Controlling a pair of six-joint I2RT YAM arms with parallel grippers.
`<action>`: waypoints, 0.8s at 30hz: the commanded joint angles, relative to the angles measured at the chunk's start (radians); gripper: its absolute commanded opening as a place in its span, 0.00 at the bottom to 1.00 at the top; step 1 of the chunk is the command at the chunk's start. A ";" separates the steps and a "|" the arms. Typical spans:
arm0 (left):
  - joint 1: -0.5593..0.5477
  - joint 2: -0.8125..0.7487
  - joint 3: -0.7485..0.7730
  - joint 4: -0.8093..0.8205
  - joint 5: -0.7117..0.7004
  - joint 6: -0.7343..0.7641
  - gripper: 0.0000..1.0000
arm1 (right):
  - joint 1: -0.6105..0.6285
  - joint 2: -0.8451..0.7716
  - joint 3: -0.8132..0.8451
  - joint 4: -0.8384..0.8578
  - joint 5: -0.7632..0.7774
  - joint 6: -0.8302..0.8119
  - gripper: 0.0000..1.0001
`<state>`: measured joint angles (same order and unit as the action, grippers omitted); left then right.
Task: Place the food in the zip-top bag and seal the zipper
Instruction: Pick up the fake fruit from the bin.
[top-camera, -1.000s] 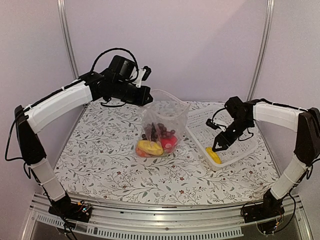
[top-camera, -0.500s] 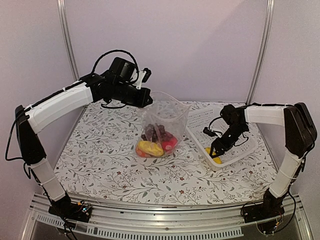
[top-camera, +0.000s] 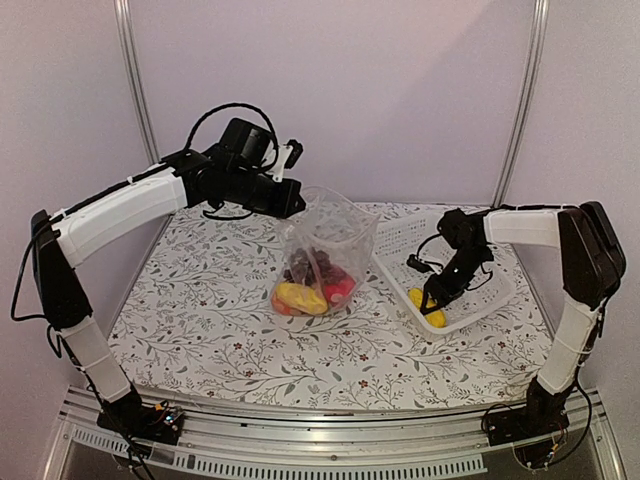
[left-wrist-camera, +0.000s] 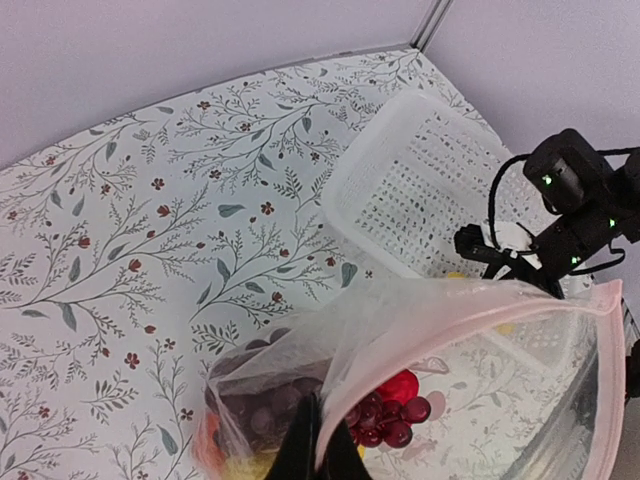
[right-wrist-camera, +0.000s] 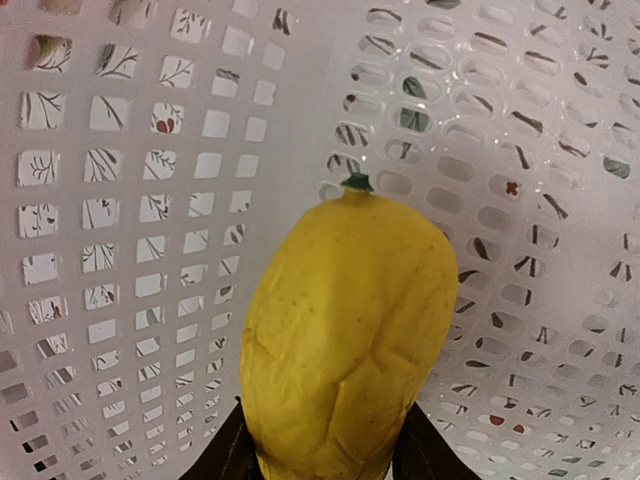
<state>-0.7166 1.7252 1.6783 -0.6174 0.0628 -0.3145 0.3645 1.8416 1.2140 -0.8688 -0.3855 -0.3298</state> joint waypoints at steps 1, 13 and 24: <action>0.017 -0.032 -0.014 0.005 0.000 -0.001 0.00 | -0.036 -0.043 0.055 0.000 0.043 -0.002 0.32; 0.016 -0.021 -0.006 0.013 0.008 0.005 0.00 | -0.060 -0.202 0.256 -0.047 -0.017 -0.062 0.28; 0.019 -0.012 -0.005 0.016 0.012 0.000 0.00 | -0.058 -0.290 0.425 0.001 -0.195 -0.078 0.25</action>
<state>-0.7139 1.7252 1.6775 -0.6106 0.0681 -0.3145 0.3054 1.5852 1.5845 -0.8906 -0.4904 -0.3916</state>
